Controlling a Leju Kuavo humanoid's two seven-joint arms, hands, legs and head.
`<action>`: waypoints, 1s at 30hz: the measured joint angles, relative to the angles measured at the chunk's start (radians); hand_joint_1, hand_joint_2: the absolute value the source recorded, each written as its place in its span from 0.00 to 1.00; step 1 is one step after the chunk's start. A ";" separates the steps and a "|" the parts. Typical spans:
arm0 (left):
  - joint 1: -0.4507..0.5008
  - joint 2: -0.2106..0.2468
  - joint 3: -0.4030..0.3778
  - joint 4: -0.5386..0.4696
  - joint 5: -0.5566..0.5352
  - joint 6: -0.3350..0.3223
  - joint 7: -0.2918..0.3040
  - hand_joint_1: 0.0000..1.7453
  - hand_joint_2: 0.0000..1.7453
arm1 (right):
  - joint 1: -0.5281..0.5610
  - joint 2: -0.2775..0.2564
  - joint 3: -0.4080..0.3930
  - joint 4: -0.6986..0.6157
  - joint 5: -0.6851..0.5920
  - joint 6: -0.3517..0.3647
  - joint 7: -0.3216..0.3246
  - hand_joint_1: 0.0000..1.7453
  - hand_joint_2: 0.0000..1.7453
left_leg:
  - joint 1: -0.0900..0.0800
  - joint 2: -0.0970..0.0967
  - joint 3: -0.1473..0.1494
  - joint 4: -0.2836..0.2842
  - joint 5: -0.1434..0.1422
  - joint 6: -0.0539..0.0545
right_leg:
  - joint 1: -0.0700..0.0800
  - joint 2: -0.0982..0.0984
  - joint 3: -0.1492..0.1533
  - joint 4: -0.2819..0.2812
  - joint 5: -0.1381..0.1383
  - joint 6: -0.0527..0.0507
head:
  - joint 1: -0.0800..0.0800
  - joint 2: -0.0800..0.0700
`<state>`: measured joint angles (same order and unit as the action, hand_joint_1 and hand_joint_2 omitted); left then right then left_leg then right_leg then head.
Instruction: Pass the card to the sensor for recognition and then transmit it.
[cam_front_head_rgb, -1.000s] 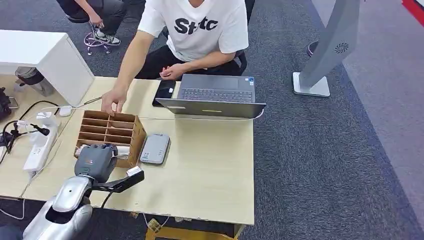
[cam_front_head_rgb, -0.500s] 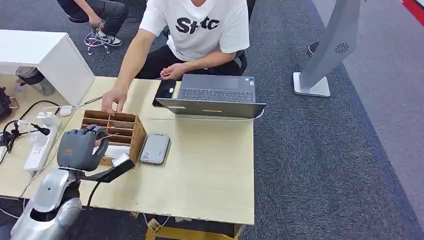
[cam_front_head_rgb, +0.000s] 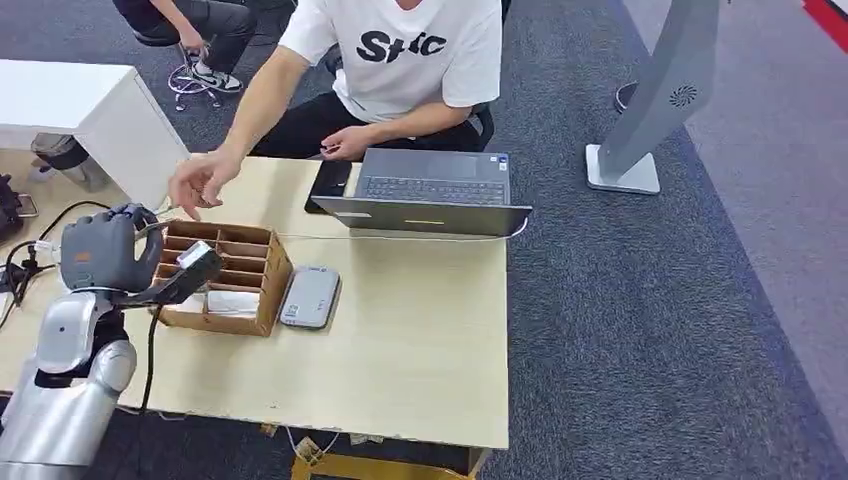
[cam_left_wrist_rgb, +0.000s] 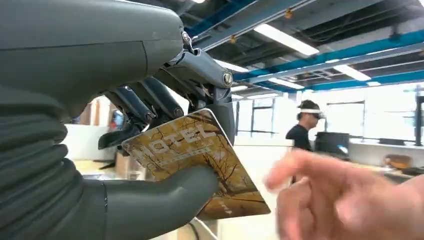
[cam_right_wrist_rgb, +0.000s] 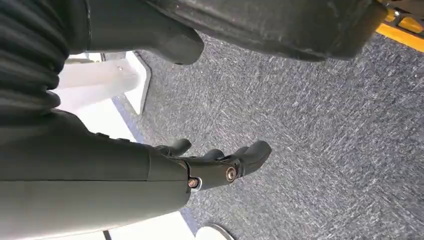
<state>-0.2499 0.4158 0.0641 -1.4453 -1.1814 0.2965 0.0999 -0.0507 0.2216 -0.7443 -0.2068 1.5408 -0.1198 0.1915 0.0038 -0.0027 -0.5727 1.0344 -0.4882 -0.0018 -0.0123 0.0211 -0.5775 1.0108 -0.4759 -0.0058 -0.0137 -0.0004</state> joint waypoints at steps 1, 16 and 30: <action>-0.009 -0.002 0.001 0.021 -0.003 0.010 -0.002 1.00 1.00 | 0.000 0.000 0.000 0.000 0.000 0.000 0.000 0.00 1.00 | 0.000 0.000 0.000 0.000 0.000 0.000 | 0.000 0.000 0.000 0.000 0.000 0.000 | 0.000 0.000; -0.046 -0.051 0.004 0.120 -0.080 0.078 -0.037 1.00 1.00 | -0.001 0.000 0.008 0.000 0.000 0.006 0.004 0.00 1.00 | 0.000 0.000 0.000 0.000 0.000 0.000 | 0.000 0.000 -0.001 0.000 0.000 0.000 | 0.000 0.000; -0.039 -0.091 -0.018 0.085 -0.082 0.137 -0.050 0.00 1.00 | -0.002 -0.001 0.008 -0.002 -0.003 0.012 0.005 0.00 1.00 | 0.000 0.000 0.000 0.000 0.000 0.000 | 0.000 0.000 -0.001 0.000 0.000 0.000 | 0.000 0.000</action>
<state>-0.2893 0.3250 0.0465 -1.3604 -1.2631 0.4334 0.0500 -0.0524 0.2205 -0.7366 -0.2090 1.5377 -0.1080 0.1965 0.0036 -0.0026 -0.5729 1.0346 -0.4882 -0.0017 -0.0124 0.0212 -0.5781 1.0105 -0.4758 -0.0057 -0.0137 -0.0004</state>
